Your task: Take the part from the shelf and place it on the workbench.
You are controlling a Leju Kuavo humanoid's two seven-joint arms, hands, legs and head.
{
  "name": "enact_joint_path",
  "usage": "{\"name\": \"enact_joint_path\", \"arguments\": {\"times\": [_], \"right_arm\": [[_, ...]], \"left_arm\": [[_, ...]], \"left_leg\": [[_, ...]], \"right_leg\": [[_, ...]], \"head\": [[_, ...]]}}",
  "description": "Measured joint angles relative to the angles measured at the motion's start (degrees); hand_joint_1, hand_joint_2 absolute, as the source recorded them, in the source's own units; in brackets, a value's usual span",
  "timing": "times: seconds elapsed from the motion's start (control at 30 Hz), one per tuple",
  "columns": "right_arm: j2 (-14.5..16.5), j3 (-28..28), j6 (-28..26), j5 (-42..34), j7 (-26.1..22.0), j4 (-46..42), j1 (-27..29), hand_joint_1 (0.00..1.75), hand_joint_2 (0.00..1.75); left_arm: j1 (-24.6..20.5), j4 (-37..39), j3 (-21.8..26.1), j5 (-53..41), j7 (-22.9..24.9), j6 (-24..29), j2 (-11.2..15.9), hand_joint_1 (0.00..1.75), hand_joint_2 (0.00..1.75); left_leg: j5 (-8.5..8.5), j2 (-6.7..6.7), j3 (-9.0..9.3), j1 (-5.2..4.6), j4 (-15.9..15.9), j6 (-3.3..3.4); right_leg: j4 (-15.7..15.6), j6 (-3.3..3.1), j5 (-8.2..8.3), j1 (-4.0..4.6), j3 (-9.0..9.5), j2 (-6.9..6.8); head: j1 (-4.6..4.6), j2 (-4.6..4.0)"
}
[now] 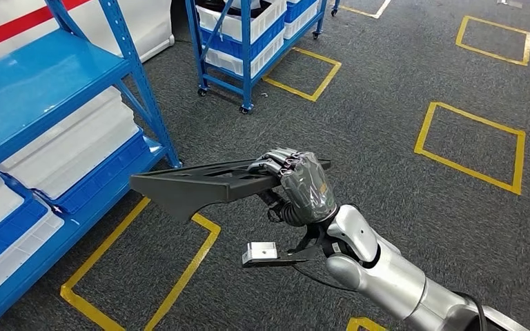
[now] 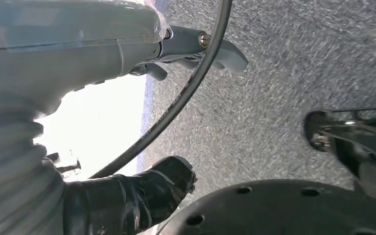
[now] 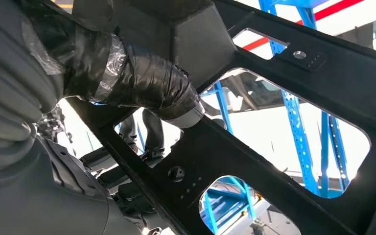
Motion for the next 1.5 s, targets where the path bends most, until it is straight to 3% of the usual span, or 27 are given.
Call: {"name": "enact_joint_path", "arguments": {"times": [0.07,0.13,0.2,0.27,0.3,0.37,0.43,0.47,0.5,0.53,0.63,0.7,0.77,0.83,0.87,0.93,1.0,1.03,1.07,1.13,1.17,1.23,1.33,1.4,1.5], "right_arm": [[0.0,0.0,0.1,0.0,0.0,0.2,0.0,1.75,1.75],[0.0,0.0,0.1,0.0,0.0,0.2,-0.1,1.75,1.75],[0.1,-0.1,0.0,-0.1,0.1,0.2,-0.2,1.75,1.75],[0.0,-0.1,0.0,-0.1,0.1,0.2,-0.2,1.75,1.75],[0.0,-0.1,0.0,-0.1,0.1,0.3,-0.1,1.75,1.75],[0.0,-0.2,0.1,0.0,0.1,0.3,-0.2,1.75,1.75],[0.0,-0.2,0.2,0.0,0.2,0.4,-0.3,1.75,1.75],[0.0,-0.2,0.4,0.0,0.2,0.4,-0.3,1.75,1.75],[0.0,-0.2,0.5,0.0,0.2,0.5,-0.2,1.75,1.75],[0.0,-0.2,0.6,0.0,0.2,0.6,-0.2,1.75,1.75],[0.0,-0.3,0.7,0.0,0.2,0.7,-0.5,1.75,1.75],[0.0,-0.3,0.7,0.0,0.2,0.7,-0.9,1.75,1.75],[-0.1,-0.4,0.7,0.0,0.3,0.6,-1.1,1.75,1.75],[-0.1,-0.5,0.7,0.0,0.3,0.6,-1.1,1.75,1.75],[-0.1,-0.5,0.7,0.0,0.4,0.6,-1.1,1.75,1.75],[-0.1,-0.5,0.8,0.0,0.4,0.7,-1.2,1.75,1.75],[0.0,-0.5,0.8,0.0,0.4,0.7,-1.1,1.75,1.75],[0.0,-0.5,0.8,0.0,0.4,0.7,-1.0,1.75,1.75],[0.0,-0.5,0.8,0.0,0.4,0.7,-1.0,1.75,1.75],[0.0,-0.5,0.8,0.0,0.4,0.7,-1.0,1.75,1.75],[0.0,-0.5,0.8,0.0,0.4,0.7,-1.0,1.75,1.75],[0.0,-0.5,0.8,0.0,0.4,0.7,-0.9,1.75,1.75],[-0.1,-0.5,0.8,0.0,0.4,0.7,-0.8,1.75,1.75],[-0.2,-0.5,0.8,0.0,0.4,0.7,-0.7,1.75,1.75],[-0.1,-0.5,0.9,0.0,0.4,0.8,-0.6,1.75,1.75]], "left_arm": [[-0.1,0.0,0.0,0.1,-0.4,0.0,0.0,0.0,1.75],[0.0,0.0,0.1,0.4,-1.1,-0.1,-0.1,0.0,1.75],[0.1,0.0,0.2,0.6,-1.6,-0.3,-0.2,0.0,1.75],[0.3,0.0,0.3,0.6,-1.8,-0.4,-0.3,0.0,1.75],[0.3,0.0,0.4,0.7,-1.9,-0.4,-0.3,0.0,1.75],[0.3,0.0,0.4,0.7,-1.9,-0.5,-0.3,0.0,1.75],[0.3,0.0,0.5,0.7,-1.9,-0.6,-0.3,0.0,1.75],[0.3,0.0,0.5,0.7,-1.9,-0.6,-0.3,0.0,1.75],[0.3,0.0,0.5,0.7,-1.9,-0.6,-0.3,0.0,1.75],[0.3,0.0,0.5,0.7,-1.9,-0.6,-0.3,0.0,1.75],[0.3,0.0,0.5,0.7,-1.9,-0.6,-0.5,0.0,1.75],[0.3,0.0,0.6,0.8,-2.0,-0.7,-0.8,0.0,1.75],[0.1,0.0,0.6,0.8,-2.0,-0.7,-0.9,0.0,1.75],[0.0,0.0,0.6,0.8,-2.0,-0.8,-0.8,0.0,1.75],[0.0,0.0,0.6,0.8,-2.0,-0.8,-0.8,0.0,1.75],[0.0,0.0,0.6,0.7,-2.0,-0.8,-0.7,0.0,1.75],[0.1,0.0,0.6,0.7,-2.1,-0.7,-0.6,0.0,1.75],[0.1,0.0,0.6,0.7,-2.1,-0.7,-0.5,0.0,1.75],[0.2,0.0,0.6,0.7,-2.1,-0.7,-0.4,0.0,1.75],[0.2,0.0,0.6,0.7,-2.1,-0.7,-0.3,0.0,1.75],[0.2,0.0,0.6,0.7,-2.1,-0.7,-0.3,0.0,1.75],[0.2,0.0,0.6,0.7,-2.1,-0.8,-0.3,0.0,1.75],[0.1,0.0,0.6,0.7,-2.1,-0.7,-0.3,0.0,1.75],[0.1,0.0,0.6,0.7,-2.1,-0.7,-0.2,0.0,1.75],[0.2,0.0,0.6,0.7,-2.1,-0.7,-0.2,0.0,1.75]], "left_leg": [[3.98,-0.56,4.37,0.42,-6.0,-0.44],[4.55,-2.71,8.76,0.78,-12.9,-0.84],[3.21,-3.93,10.18,0.76,-15.9,-0.49],[3.45,-2.91,9.79,0.62,-16.1,0.48],[3.78,-2.33,9.7,0.57,-16.1,0.99],[4.62,-1.0,9.15,0.41,-16.3,2.06],[5.37,0.11,8.24,-0.13,-16.2,2.61],[5.68,0.69,7.75,-0.45,-16.2,2.74],[5.94,1.26,7.34,-0.76,-16.2,2.84],[6.15,1.78,7.0,-1.06,-16.2,2.93],[6.56,3.16,6.51,-1.57,-16.2,3.02],[6.79,3.98,6.34,-1.44,-16.3,2.7],[7.06,4.81,6.46,-1.39,-16.7,2.21],[6.2,3.77,6.28,-1.46,-16.0,1.77],[5.06,2.57,5.59,-1.46,-14.4,1.52],[1.43,0.32,2.43,-1.02,-7.8,0.95],[-0.43,-0.13,-0.24,-0.49,-2.3,0.25],[0.24,-0.13,-0.31,-0.22,-2.2,-0.15],[1.9,-0.2,0.68,0.07,-4.2,-0.58],[5.21,-1.28,3.98,0.56,-11.1,-1.35],[6.01,-1.94,5.16,0.65,-13.6,-1.3],[5.96,-2.62,5.63,0.43,-14.9,-0.45],[6.65,-1.35,5.55,0.39,-15.1,1.08],[7.06,-0.48,5.54,0.55,-15.5,1.74],[7.18,0.85,5.32,0.37,-15.6,1.95]], "right_leg": [[1.0,0.7,0.62,-0.47,-1.68,0.82],[2.1,1.48,1.13,-0.66,-3.2,1.59],[2.7,2.14,2.05,-0.46,-4.12,2.58],[2.6,2.55,3.01,-0.54,-4.41,3.41],[2.8,2.64,2.88,-0.62,-4.61,3.2],[6.6,2.83,-0.1,-0.63,-6.19,1.41],[14.3,2.93,-4.83,-0.51,-8.86,-0.28],[17.7,2.84,-6.41,-0.43,-9.72,-0.54],[19.3,2.54,-7.09,-0.29,-9.68,-0.64],[18.5,1.98,-6.76,0.01,-8.33,-0.7],[6.7,-1.23,-4.1,2.12,0.02,-2.53],[2.3,-2.76,-4.01,3.29,2.51,-3.8],[1.2,-3.32,-3.5,3.55,2.85,-3.23],[-0.8,-3.42,-2.34,2.97,3.68,-2.54],[-1.7,-3.34,-1.75,2.57,4.03,-2.23],[-2.3,-3.11,-1.19,2.04,3.9,-1.49],[-1.8,-2.79,-1.12,1.78,3.21,-0.55],[-1.3,-2.52,-1.16,1.58,2.81,-0.01],[-0.7,-2.11,-1.28,1.3,2.39,0.56],[1.0,-0.99,-1.8,0.71,1.35,1.64],[1.9,-0.46,-2.06,0.6,0.75,2.12],[2.9,0.39,-2.11,0.6,-0.19,2.83],[3.4,1.27,-2.15,0.41,-0.82,2.97],[7.0,1.74,-4.46,0.29,-2.44,1.39],[17.0,2.37,-9.13,-0.03,-6.85,-0.29]], "head": [[-0.01,0.0],[0.01,0.0],[0.03,-0.01],[0.04,-0.01],[0.04,-0.01],[0.09,-0.02],[0.13,-0.02],[0.13,-0.02],[0.12,-0.01],[0.13,-0.02],[0.11,-0.02],[0.13,-0.01],[0.15,0.0],[0.11,-0.01],[0.12,-0.01],[0.1,-0.01],[0.1,0.0],[0.11,0.0],[0.1,0.0],[0.09,0.0],[0.09,0.0],[0.07,0.0],[0.08,0.0],[0.11,0.0],[0.13,0.0]]}}
